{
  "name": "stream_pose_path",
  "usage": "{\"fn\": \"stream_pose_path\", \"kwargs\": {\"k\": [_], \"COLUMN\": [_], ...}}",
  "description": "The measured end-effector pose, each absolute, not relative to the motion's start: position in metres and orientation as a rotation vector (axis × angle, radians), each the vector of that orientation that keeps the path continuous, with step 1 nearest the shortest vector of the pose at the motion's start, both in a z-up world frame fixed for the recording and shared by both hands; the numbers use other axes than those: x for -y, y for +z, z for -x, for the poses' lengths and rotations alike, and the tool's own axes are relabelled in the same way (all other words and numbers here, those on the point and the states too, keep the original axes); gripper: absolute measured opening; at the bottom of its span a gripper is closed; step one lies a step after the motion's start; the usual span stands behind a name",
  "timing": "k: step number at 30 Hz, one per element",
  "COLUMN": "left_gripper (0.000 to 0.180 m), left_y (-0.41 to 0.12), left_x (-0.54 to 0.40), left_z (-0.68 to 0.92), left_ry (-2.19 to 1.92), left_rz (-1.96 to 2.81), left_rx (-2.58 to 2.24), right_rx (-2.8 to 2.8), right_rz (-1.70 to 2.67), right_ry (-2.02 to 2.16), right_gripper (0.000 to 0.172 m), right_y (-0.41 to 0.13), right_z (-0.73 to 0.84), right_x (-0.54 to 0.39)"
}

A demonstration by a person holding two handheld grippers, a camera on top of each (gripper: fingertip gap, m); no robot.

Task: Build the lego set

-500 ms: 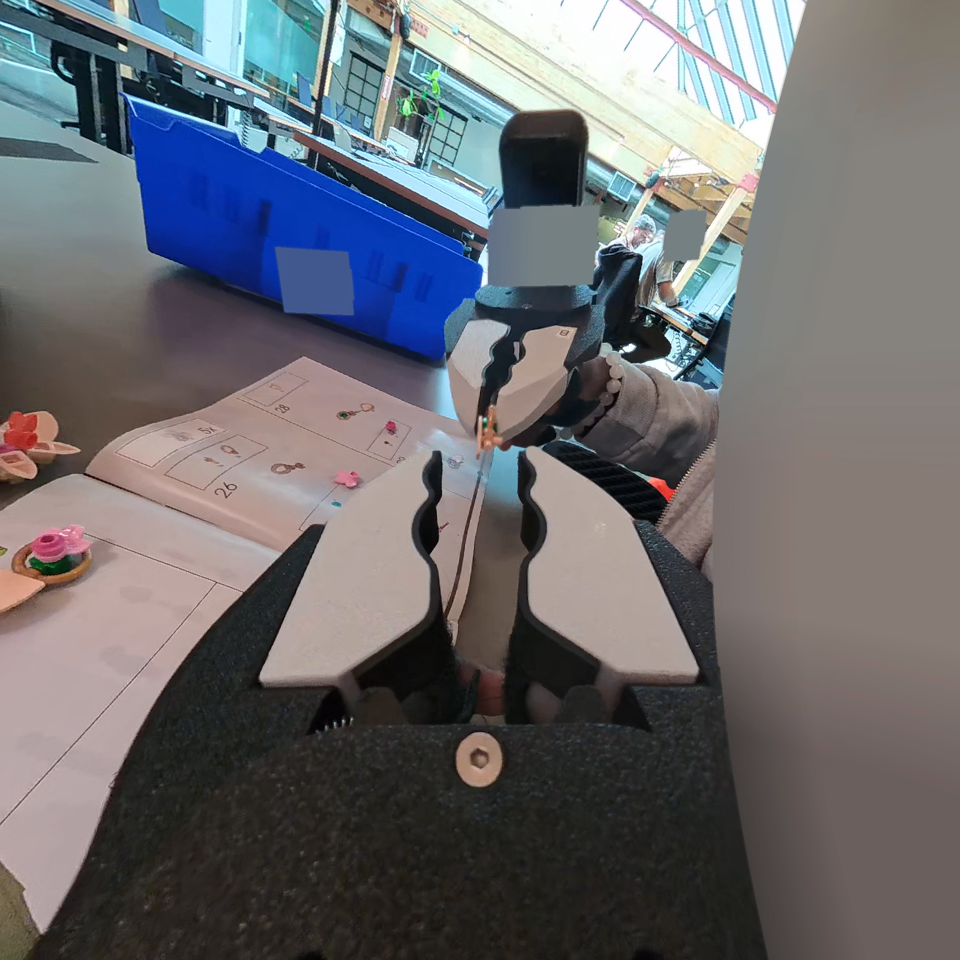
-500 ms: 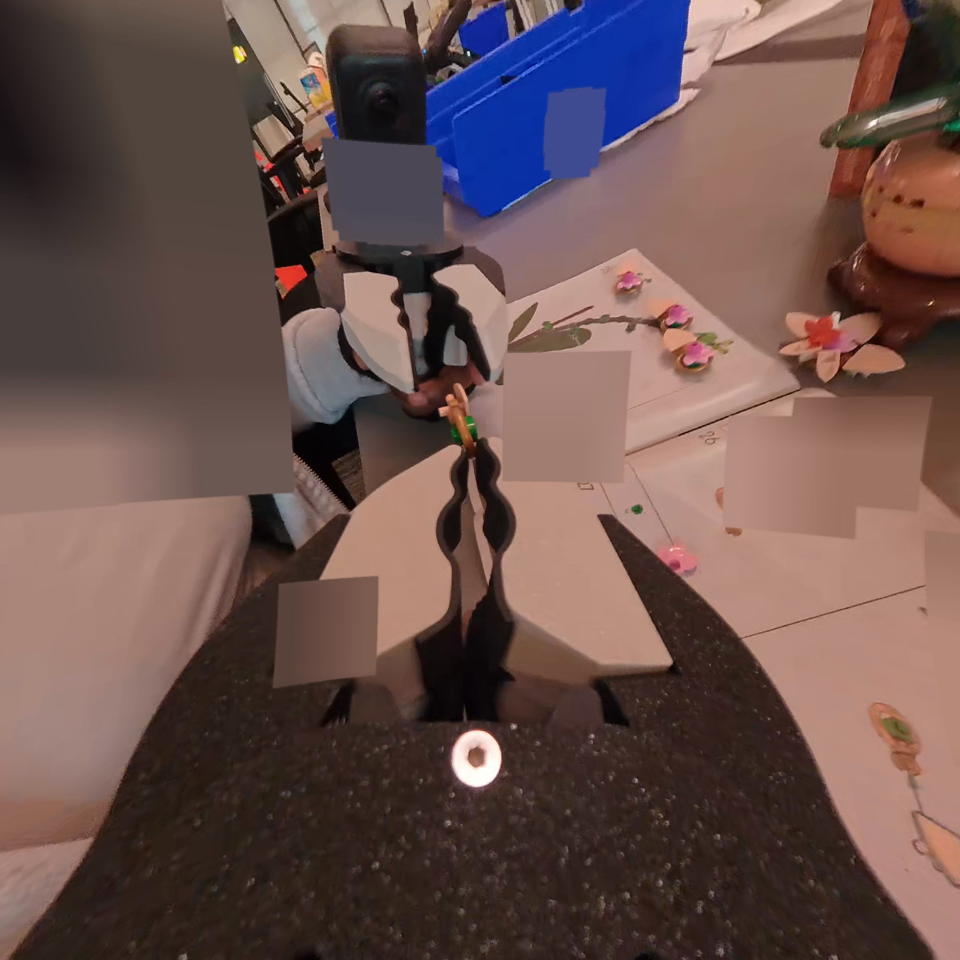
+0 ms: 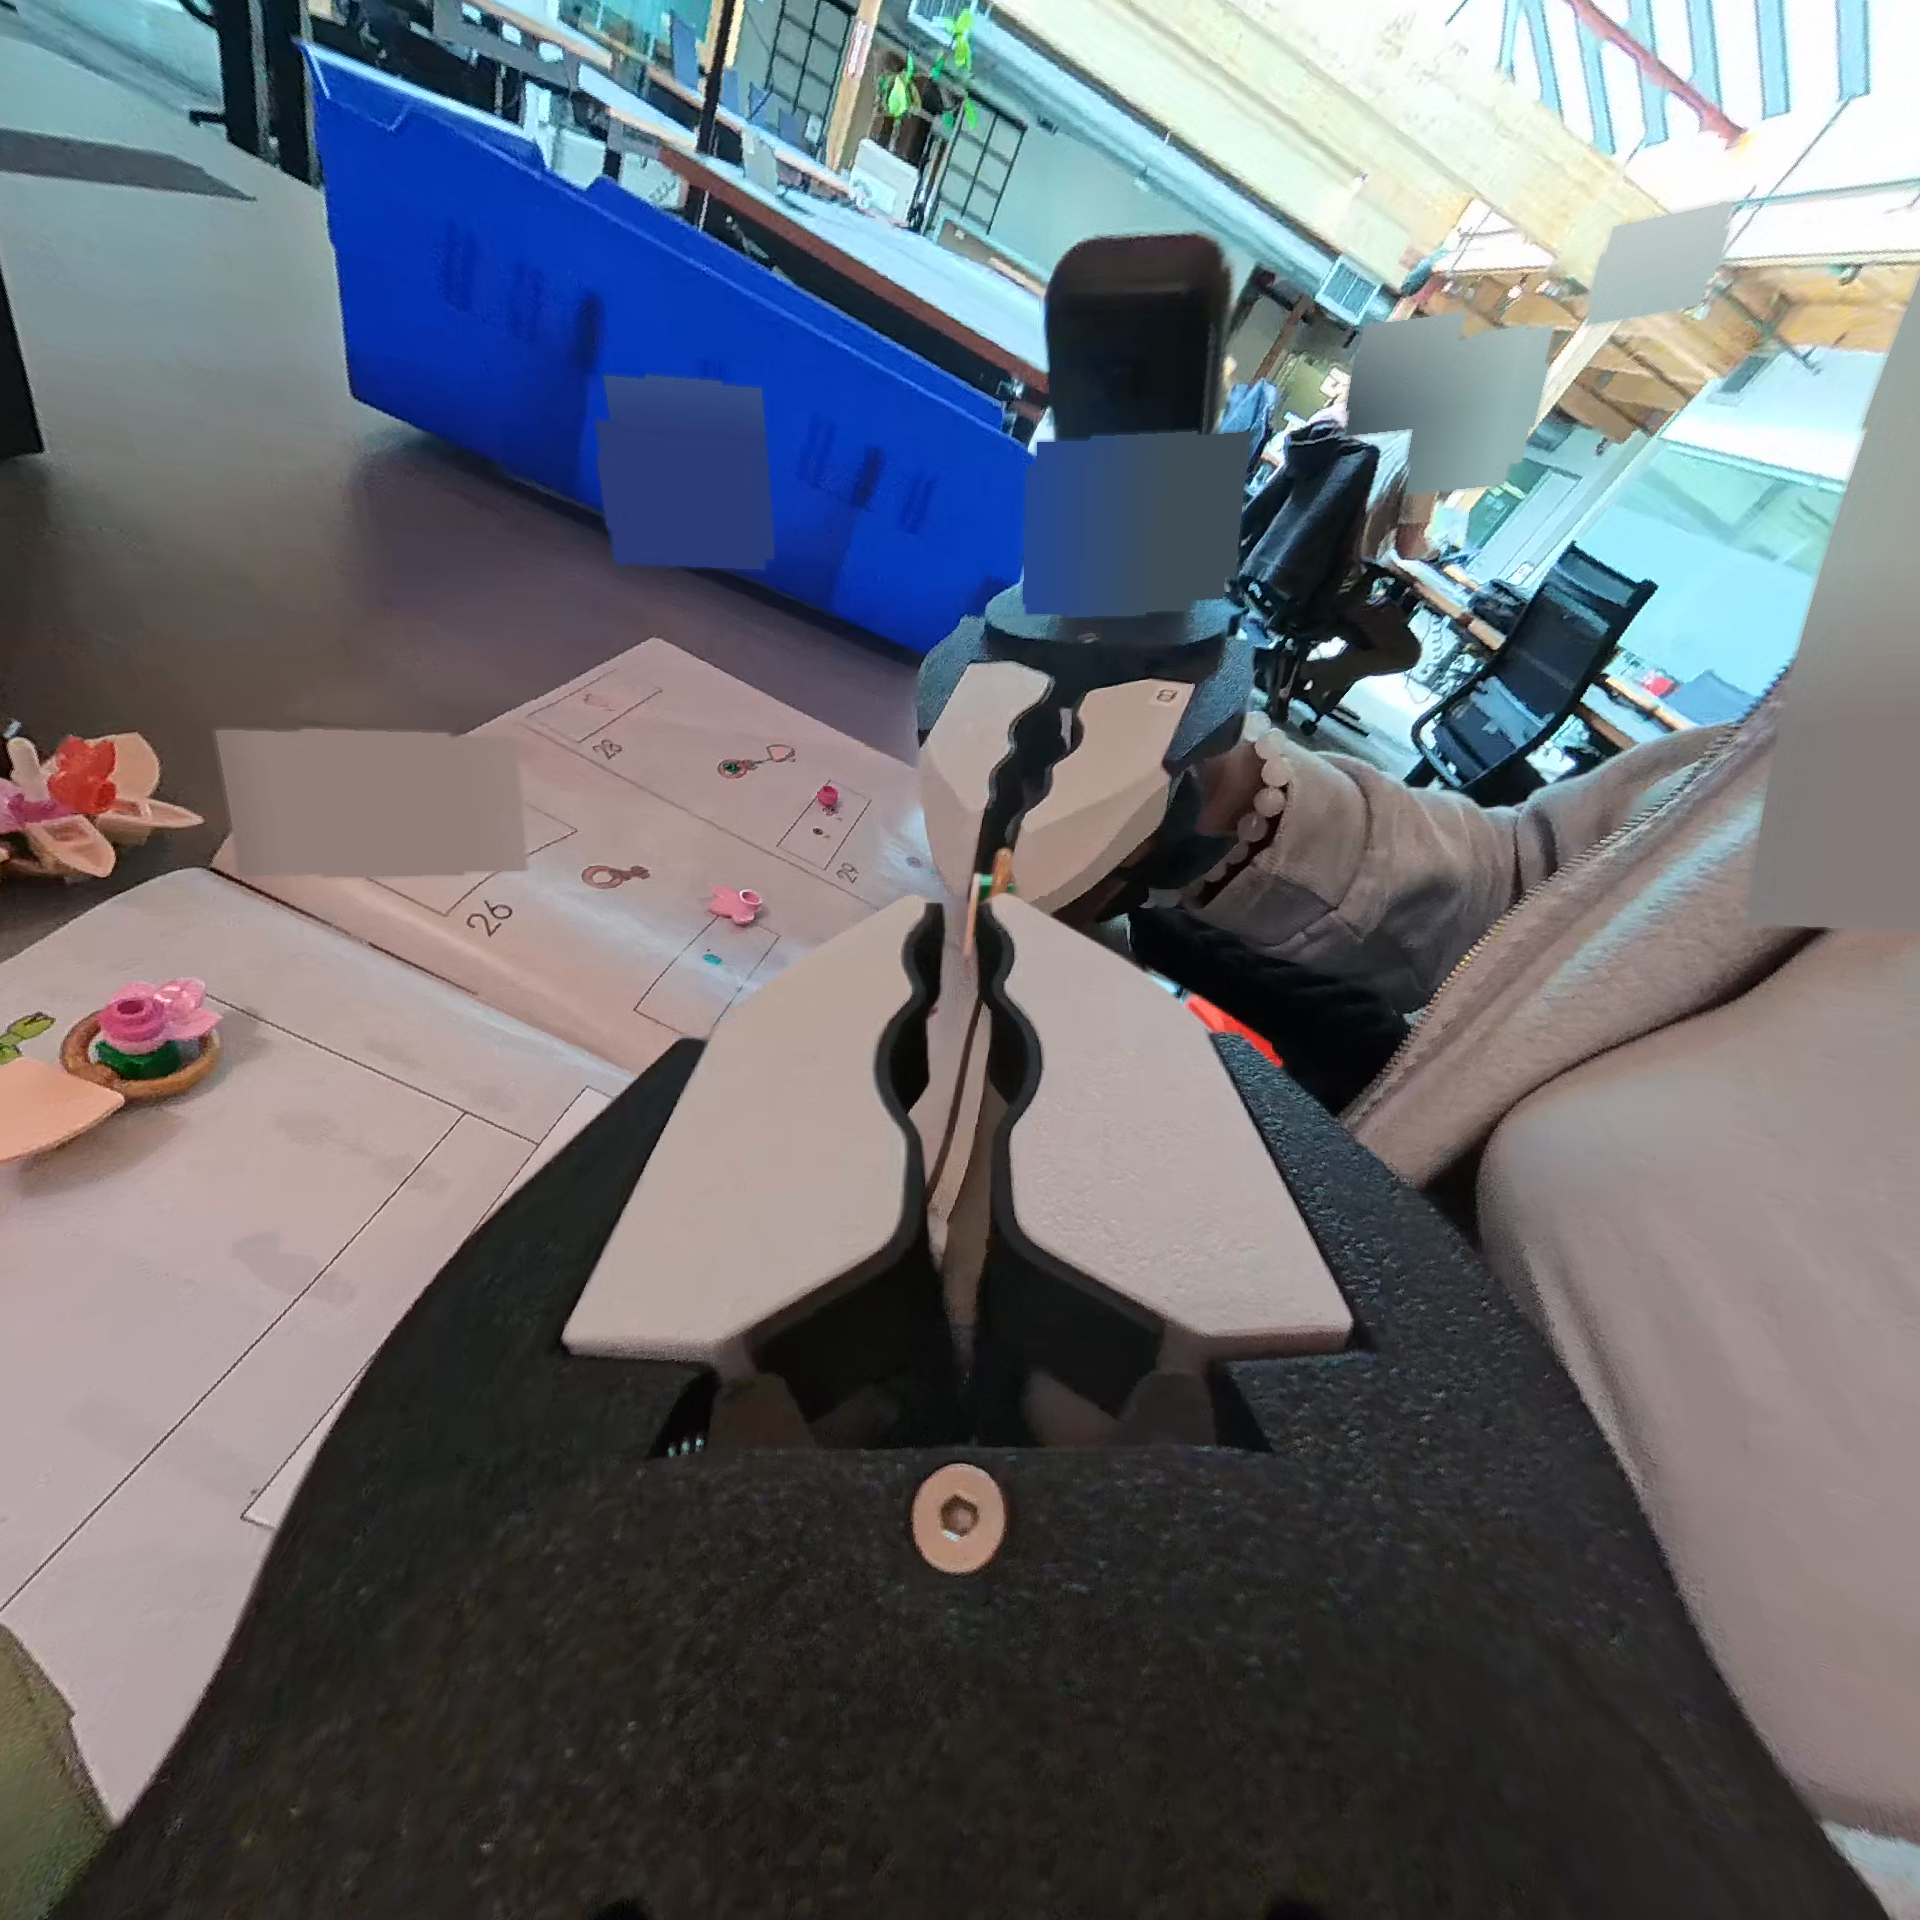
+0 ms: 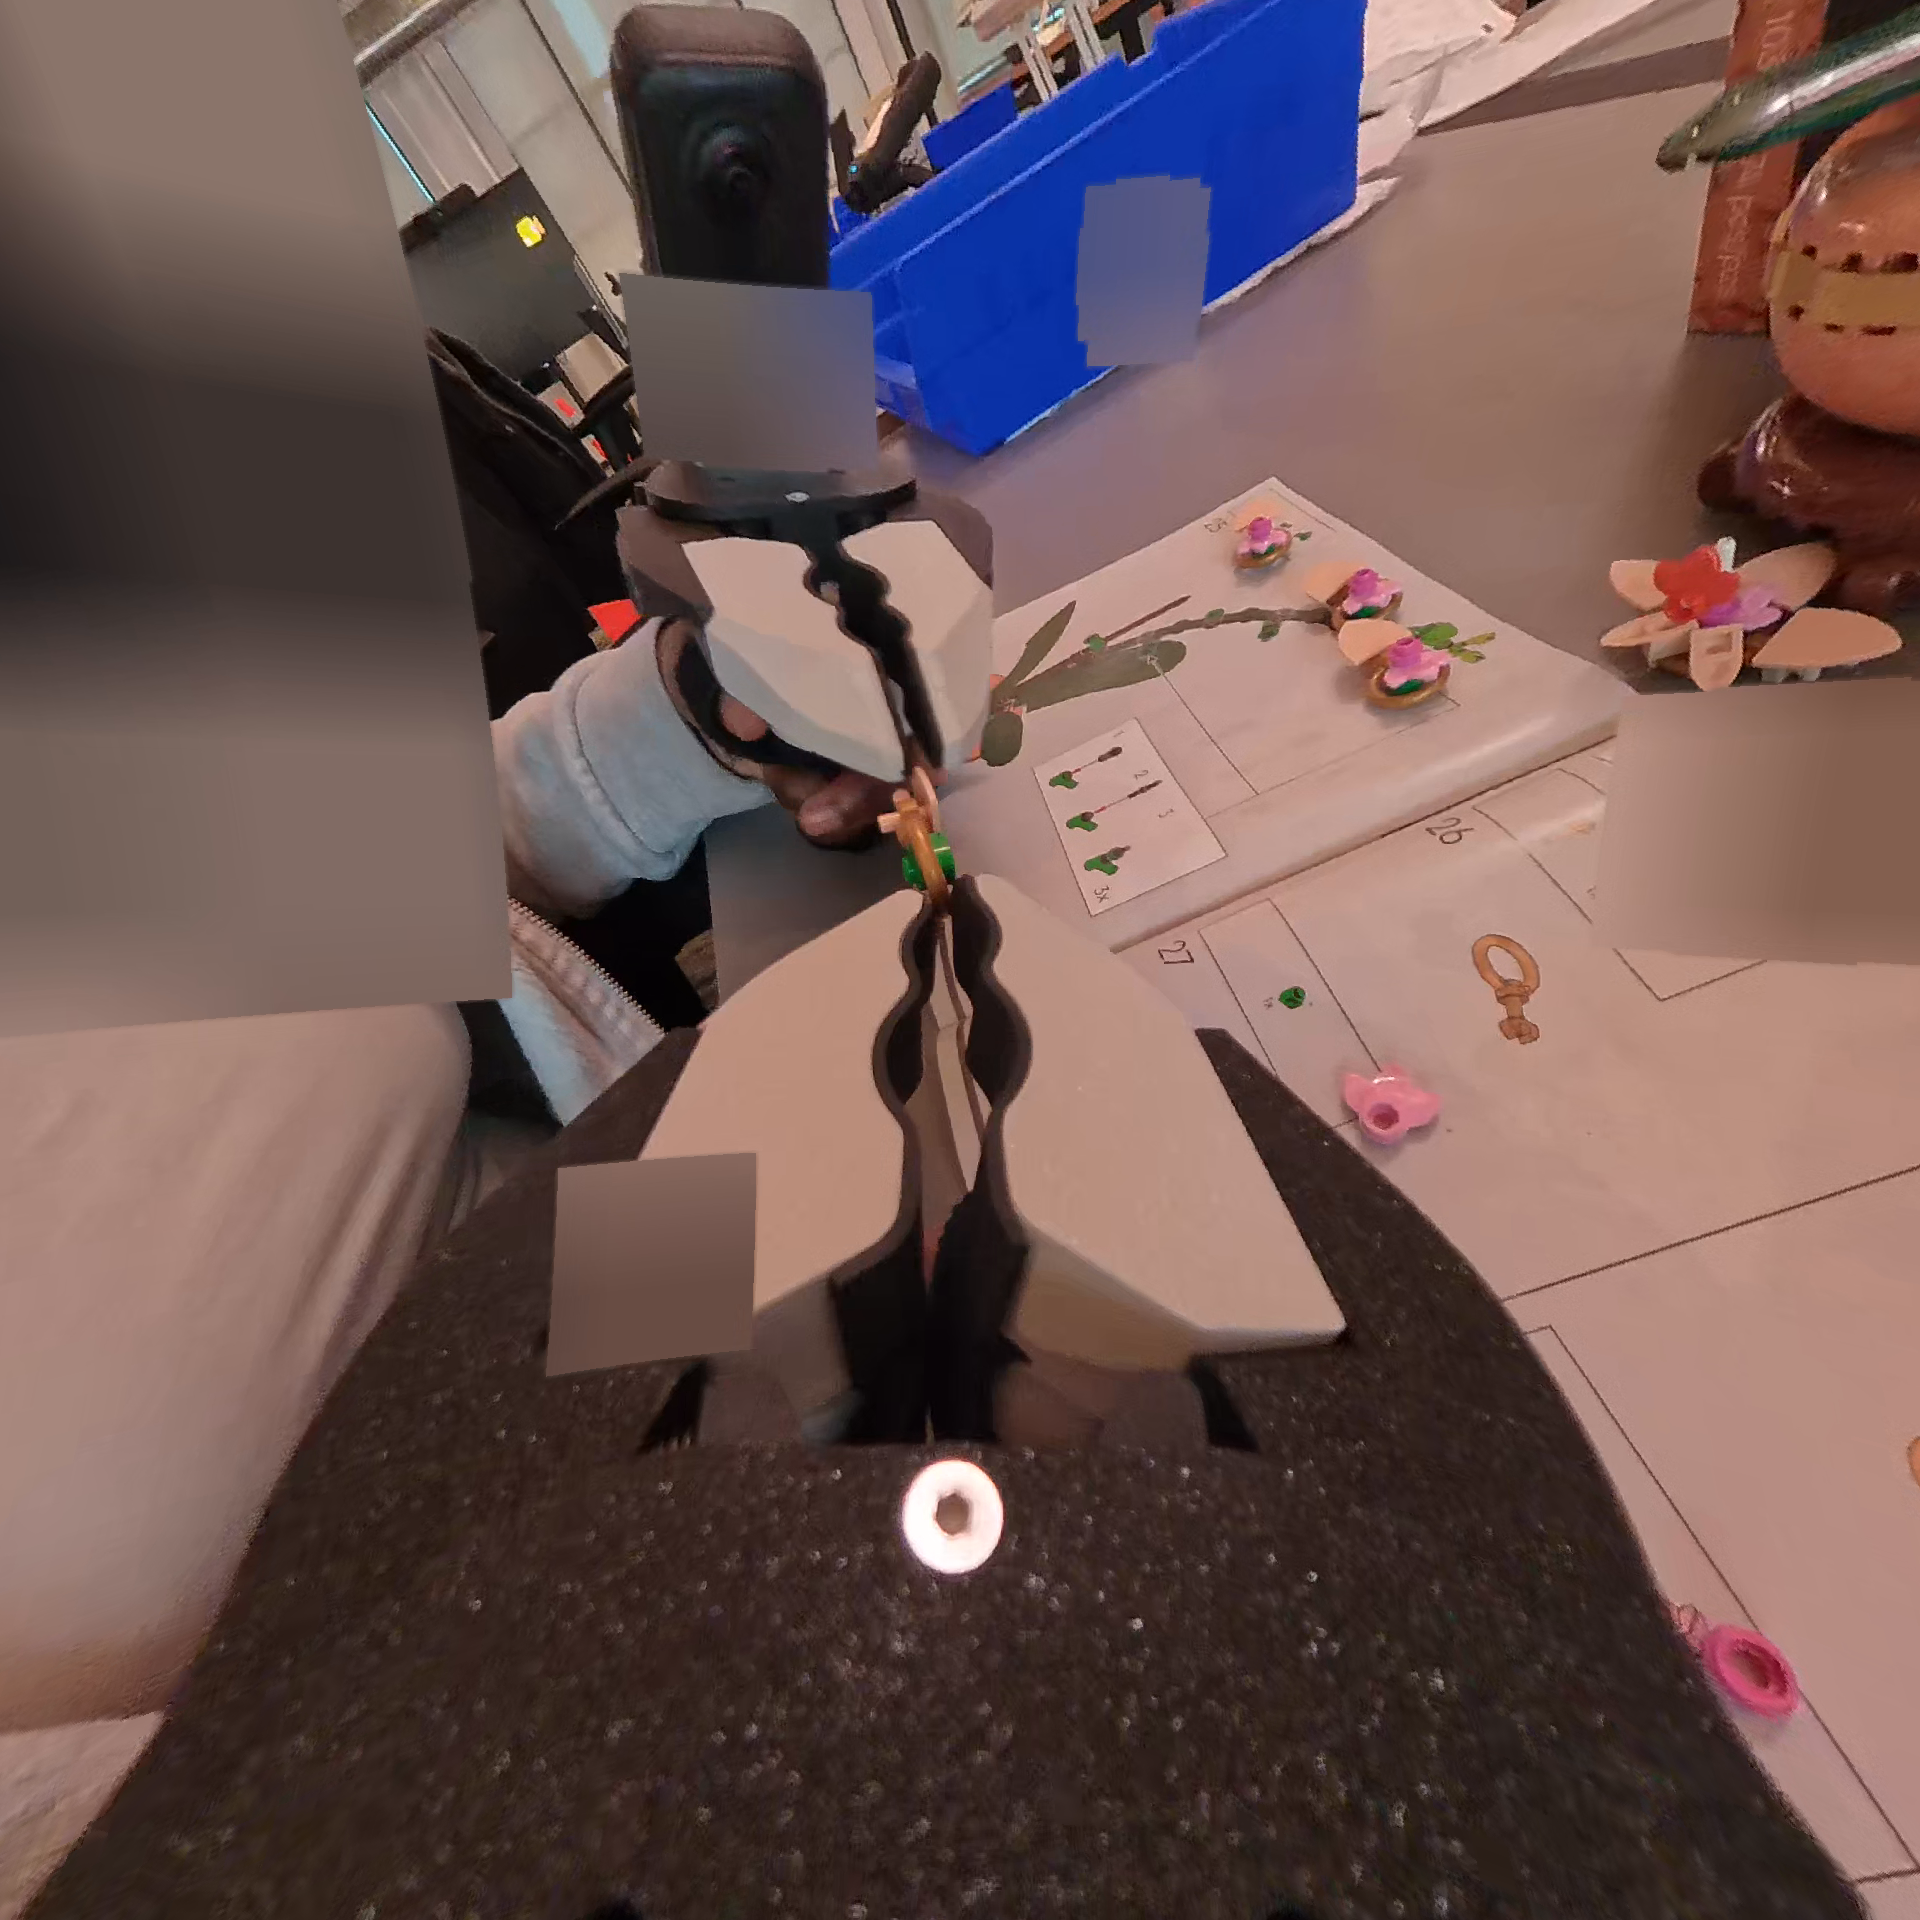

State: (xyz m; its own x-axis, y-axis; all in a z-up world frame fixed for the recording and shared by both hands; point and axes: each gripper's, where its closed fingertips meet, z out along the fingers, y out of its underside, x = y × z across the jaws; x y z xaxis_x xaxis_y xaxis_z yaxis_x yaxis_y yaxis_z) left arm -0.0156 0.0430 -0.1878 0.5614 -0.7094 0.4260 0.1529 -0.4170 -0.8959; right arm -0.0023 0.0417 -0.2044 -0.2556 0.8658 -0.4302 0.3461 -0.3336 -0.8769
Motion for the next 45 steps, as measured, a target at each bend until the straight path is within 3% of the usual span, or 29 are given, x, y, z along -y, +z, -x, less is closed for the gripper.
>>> {"fn": "stream_pose_path", "kwargs": {"k": [16, 25, 45], "left_gripper": [0.001, 0.0, 0.0], "left_y": [-0.181, -0.162, -0.145], "left_x": [-0.024, -0.029, -0.04], "left_z": [-0.004, 0.001, 0.009], "left_ry": [-1.076, -1.263, -0.977], "left_rz": [1.759, 1.69, 1.582], "left_rx": [-0.561, -0.274, -0.155], "right_rx": [1.681, 1.649, 1.49], "right_rz": [1.242, 0.765, 0.817], "right_ry": [1.283, 0.781, 0.782], "right_gripper": [0.002, 0.002, 0.002], "right_y": [-0.191, -0.166, -0.156], "right_z": [-0.013, -0.011, -0.003], "right_x": [-0.029, -0.03, -0.041]}}
